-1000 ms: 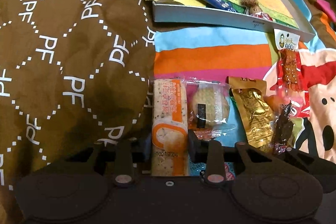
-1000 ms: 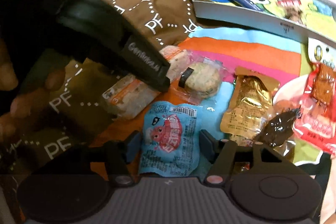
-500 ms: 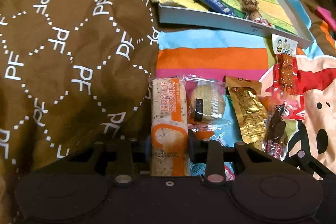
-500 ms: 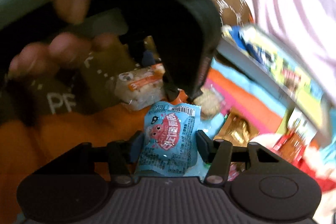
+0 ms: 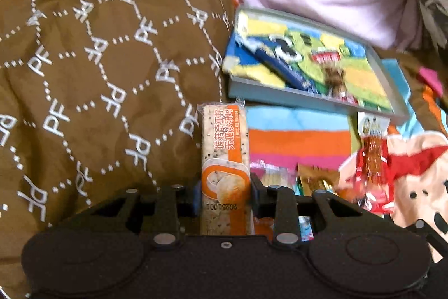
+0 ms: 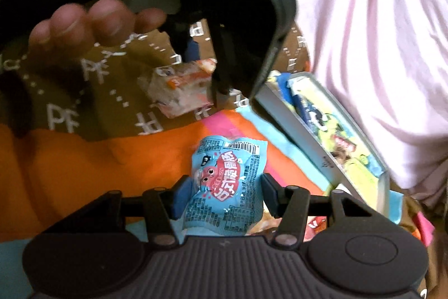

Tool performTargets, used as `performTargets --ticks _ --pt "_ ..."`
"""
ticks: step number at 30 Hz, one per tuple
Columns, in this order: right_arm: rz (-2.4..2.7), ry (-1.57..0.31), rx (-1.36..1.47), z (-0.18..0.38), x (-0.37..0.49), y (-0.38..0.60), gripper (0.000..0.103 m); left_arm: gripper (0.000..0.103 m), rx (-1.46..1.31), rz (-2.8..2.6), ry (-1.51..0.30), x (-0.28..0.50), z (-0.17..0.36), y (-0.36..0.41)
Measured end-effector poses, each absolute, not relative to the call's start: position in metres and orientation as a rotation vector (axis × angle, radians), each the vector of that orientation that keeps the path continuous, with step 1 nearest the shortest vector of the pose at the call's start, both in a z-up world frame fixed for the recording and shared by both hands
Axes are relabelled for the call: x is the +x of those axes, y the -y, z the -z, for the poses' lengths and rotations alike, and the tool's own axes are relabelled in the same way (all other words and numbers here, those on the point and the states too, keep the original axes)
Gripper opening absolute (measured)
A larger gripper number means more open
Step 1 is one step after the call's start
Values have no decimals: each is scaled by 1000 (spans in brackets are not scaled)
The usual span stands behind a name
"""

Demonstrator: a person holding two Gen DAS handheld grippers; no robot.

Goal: Organize snacks
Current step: 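Lift the cake bar toward the tray with the left tool while the right tool carries the candy pack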

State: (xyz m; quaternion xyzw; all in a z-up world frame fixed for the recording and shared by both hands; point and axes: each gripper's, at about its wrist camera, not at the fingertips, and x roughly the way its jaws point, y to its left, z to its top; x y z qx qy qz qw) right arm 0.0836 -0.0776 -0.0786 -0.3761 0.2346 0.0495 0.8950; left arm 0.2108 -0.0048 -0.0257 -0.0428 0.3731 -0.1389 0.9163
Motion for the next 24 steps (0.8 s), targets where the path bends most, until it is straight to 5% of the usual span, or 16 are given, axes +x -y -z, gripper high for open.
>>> performTargets --ticks 24 --pt "127 -268 -670 9 212 164 59 35 -298 279 -398 310 -23 47"
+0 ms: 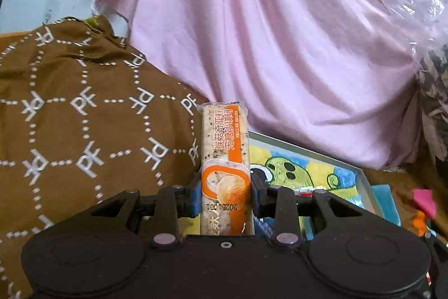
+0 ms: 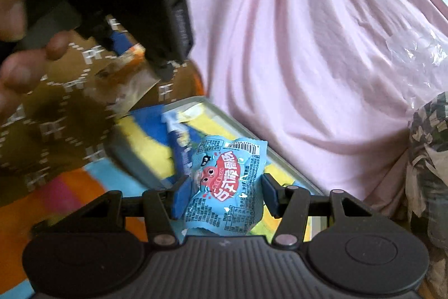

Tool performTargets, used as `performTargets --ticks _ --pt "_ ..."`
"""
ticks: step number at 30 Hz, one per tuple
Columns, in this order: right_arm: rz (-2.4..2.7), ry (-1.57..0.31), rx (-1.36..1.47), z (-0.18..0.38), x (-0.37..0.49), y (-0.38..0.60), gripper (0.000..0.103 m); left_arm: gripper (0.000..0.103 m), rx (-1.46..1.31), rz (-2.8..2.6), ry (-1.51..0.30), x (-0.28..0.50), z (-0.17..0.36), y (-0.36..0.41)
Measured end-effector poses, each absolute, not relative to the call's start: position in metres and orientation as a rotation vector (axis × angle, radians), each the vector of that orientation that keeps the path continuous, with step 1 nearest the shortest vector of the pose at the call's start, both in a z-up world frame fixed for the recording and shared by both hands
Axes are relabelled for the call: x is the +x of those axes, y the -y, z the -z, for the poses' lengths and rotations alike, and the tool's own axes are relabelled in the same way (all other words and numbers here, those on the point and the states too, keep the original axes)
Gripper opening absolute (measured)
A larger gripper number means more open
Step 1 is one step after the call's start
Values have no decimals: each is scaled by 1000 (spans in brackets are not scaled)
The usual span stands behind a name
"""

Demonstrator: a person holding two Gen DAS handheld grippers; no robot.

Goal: Organize snacks
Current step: 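Lift the cake bar toward the tray with the left tool while the right tool carries the candy pack, then lower the cake bar into the tray and open the left tool while the right tool releases the candy pack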

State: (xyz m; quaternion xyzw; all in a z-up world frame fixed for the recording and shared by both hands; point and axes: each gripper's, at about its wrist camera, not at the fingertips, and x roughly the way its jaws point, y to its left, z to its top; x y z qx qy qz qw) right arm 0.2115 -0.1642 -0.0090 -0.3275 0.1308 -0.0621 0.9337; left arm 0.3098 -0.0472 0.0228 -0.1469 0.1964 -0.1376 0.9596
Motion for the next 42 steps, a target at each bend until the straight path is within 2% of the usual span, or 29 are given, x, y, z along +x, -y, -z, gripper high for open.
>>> performTargets --ticks 14,31,36,42 --pt "134 -298 -549 25 273 190 59 35 -301 322 -414 366 16 68" --pt "125 -390 -482 37 281 198 64 36 -267 321 -516 376 37 81" --pt "125 -381 -493 35 278 200 67 40 -247 317 -522 376 38 86" --pt "129 -365 -475 28 270 199 79 54 -247 306 -501 369 26 82"
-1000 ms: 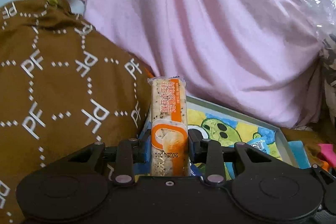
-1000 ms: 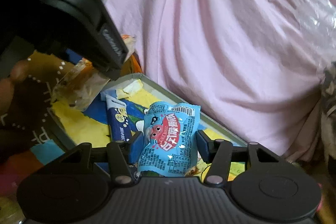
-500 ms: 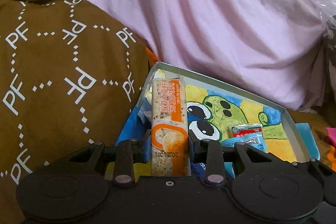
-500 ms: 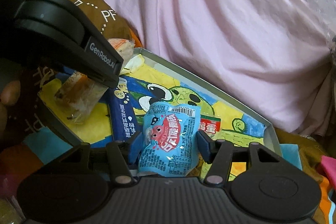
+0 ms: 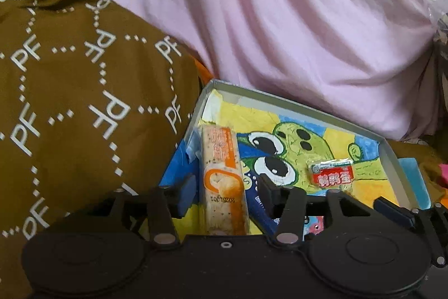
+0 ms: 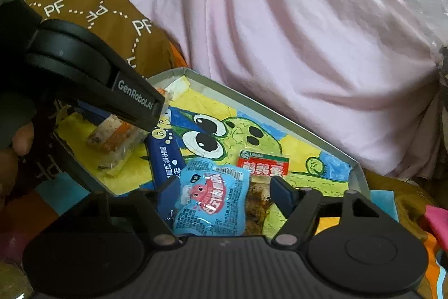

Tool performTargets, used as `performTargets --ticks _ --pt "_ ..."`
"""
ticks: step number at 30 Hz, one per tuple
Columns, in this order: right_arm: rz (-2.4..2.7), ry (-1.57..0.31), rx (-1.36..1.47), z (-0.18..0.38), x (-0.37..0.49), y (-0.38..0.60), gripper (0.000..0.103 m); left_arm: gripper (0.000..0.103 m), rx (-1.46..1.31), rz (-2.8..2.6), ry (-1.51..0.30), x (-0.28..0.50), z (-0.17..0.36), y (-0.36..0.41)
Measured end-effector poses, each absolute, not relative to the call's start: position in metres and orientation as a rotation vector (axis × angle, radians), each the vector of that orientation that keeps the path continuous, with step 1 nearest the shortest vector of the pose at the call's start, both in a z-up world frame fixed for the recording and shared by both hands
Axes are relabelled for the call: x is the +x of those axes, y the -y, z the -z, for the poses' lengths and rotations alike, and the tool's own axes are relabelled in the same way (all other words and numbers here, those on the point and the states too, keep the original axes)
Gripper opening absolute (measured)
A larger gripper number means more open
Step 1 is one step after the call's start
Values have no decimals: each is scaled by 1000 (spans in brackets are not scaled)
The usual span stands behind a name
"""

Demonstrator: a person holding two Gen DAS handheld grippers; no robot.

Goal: Organize snacks
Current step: 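Lower the cake bar into the tray and open the left tool while the right tool releases the candy pack, then withdraw both open tools from the tray back over the remaining snacks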

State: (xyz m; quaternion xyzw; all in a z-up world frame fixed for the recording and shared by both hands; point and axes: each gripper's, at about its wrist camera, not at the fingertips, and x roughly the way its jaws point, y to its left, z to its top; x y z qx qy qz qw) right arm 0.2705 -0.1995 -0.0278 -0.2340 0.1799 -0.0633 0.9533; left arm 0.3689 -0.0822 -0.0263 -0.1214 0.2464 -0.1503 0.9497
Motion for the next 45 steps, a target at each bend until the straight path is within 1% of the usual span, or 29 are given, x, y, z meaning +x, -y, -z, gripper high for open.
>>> performTargets --ticks 3,5,7,11,16,25,37,45 --pt "143 -343 -458 19 262 201 84 67 -239 286 -475 361 15 78" --pt "154 -322 -438 12 254 203 86 79 -233 266 -445 352 5 73" --pt "160 -295 -406 4 242 205 88 85 -228 256 -412 341 -6 68" --pt "171 -227 -352 -13 215 208 97 101 -206 245 -349 316 -28 58" --pt "178 -137 -293 -34 178 210 102 102 -149 238 -291 280 -53 50" --pt "175 -78 -204 -46 114 212 103 102 -133 240 -295 221 -66 31" --pt "187 -64 -190 -48 38 207 103 102 -22 253 -374 154 -43 23" --pt "180 -132 -200 -40 6 204 103 102 -10 260 -417 120 -35 16"
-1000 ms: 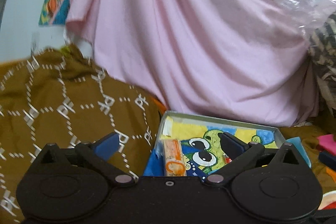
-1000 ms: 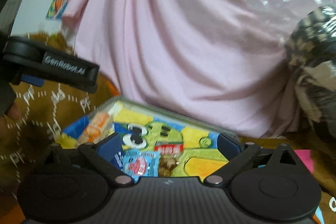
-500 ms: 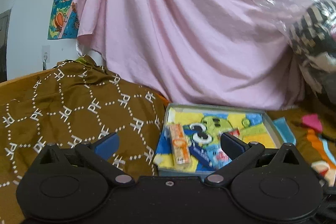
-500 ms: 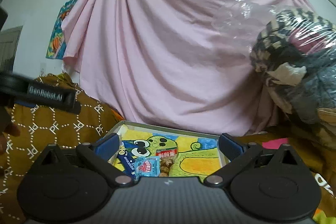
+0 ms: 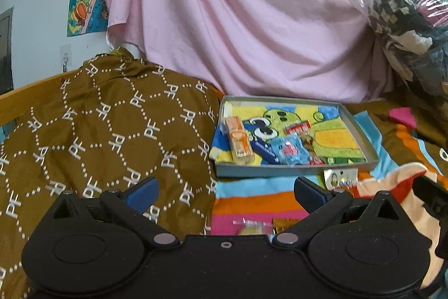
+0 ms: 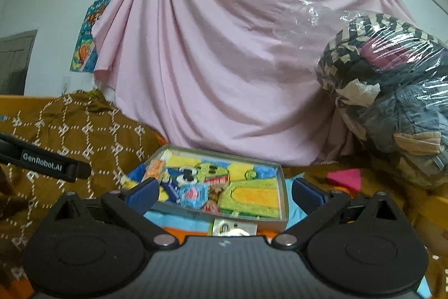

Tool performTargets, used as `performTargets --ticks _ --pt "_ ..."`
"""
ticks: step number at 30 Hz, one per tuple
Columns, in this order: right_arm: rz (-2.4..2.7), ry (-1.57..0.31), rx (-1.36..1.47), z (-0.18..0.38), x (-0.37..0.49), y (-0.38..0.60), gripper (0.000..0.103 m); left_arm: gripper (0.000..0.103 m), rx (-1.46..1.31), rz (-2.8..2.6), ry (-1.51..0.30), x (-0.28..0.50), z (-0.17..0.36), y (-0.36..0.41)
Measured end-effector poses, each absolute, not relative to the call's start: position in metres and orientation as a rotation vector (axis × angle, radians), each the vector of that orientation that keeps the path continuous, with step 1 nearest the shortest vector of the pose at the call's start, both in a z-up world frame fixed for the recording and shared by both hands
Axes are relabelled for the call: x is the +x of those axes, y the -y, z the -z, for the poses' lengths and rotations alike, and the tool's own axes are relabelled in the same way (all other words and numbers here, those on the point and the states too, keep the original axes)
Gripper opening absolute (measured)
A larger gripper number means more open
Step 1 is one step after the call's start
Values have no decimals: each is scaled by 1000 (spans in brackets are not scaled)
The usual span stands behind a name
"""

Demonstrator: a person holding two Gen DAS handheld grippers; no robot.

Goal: Organize snacks
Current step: 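Withdraw both open tools from the tray back over the remaining snacks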

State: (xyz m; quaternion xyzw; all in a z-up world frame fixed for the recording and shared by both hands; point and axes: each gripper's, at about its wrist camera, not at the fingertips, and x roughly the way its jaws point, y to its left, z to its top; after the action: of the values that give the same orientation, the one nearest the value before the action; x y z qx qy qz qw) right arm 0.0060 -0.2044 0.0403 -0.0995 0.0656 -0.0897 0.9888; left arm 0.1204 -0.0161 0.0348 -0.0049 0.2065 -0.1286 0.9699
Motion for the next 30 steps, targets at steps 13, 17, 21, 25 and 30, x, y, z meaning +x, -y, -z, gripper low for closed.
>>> performTargets --ticks 13,17,21,25,30 --pt "123 -280 -172 -23 -24 198 103 102 65 264 -521 84 -17 21" --pt "108 -323 -174 -19 -24 195 103 102 79 257 -573 83 -11 20" --pt "80 -396 -167 -13 -19 194 103 102 90 252 -627 83 -5 20" --pt "65 -462 -155 -8 -13 193 103 102 118 226 -663 85 -1 20" --pt "49 -521 -136 -1 -8 194 103 102 130 210 -704 88 4 20"
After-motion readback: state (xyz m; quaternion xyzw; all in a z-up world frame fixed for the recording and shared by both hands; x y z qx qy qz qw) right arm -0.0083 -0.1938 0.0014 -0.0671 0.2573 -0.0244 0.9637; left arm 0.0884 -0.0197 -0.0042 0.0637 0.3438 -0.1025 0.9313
